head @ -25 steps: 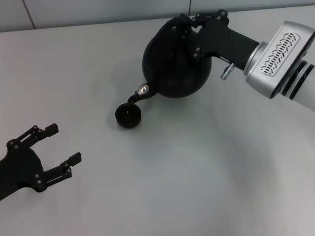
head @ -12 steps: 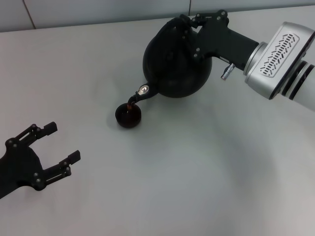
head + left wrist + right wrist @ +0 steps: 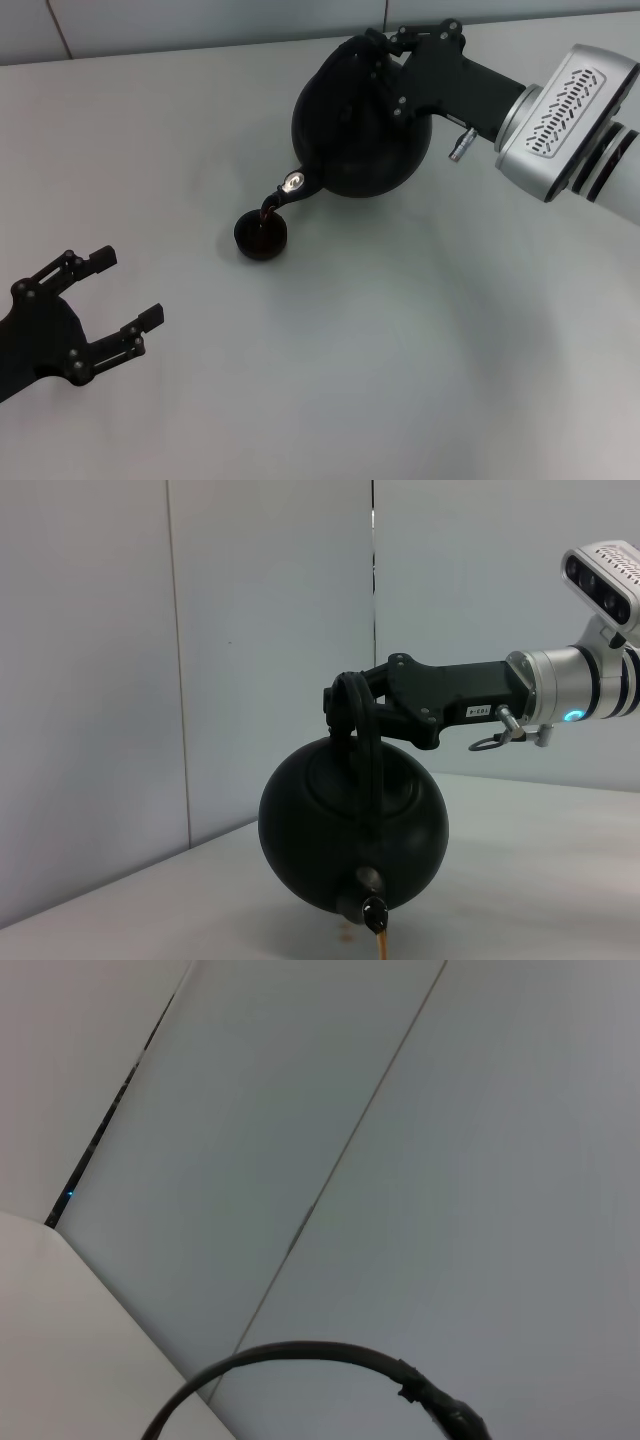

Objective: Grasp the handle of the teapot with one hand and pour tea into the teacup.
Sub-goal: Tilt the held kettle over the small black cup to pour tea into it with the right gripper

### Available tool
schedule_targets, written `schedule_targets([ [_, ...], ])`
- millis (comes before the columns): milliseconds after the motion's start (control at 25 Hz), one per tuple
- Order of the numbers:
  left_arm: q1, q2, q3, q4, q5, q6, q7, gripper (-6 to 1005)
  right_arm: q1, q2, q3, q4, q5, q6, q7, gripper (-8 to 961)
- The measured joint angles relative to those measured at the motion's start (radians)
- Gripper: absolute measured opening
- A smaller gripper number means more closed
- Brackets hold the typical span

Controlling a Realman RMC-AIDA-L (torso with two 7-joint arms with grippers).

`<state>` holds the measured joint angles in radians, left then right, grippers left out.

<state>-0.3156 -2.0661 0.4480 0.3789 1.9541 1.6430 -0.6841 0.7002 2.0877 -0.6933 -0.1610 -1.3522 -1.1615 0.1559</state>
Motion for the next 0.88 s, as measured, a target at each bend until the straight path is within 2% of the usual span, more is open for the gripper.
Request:
schedule_targets([
  [480,0.000,0.002,0.000,0.000,-0.002,-0.002,0.000,846,-0.015,0.000,0.021,-0.003,0.010,-0.055,0.233,91],
  [880,-0.002,0.002,0.000,0.002,-0.002,0.000,0.000,846,-0.048,-0.002,0.116,0.004,0.012,-0.044,0.404,91],
])
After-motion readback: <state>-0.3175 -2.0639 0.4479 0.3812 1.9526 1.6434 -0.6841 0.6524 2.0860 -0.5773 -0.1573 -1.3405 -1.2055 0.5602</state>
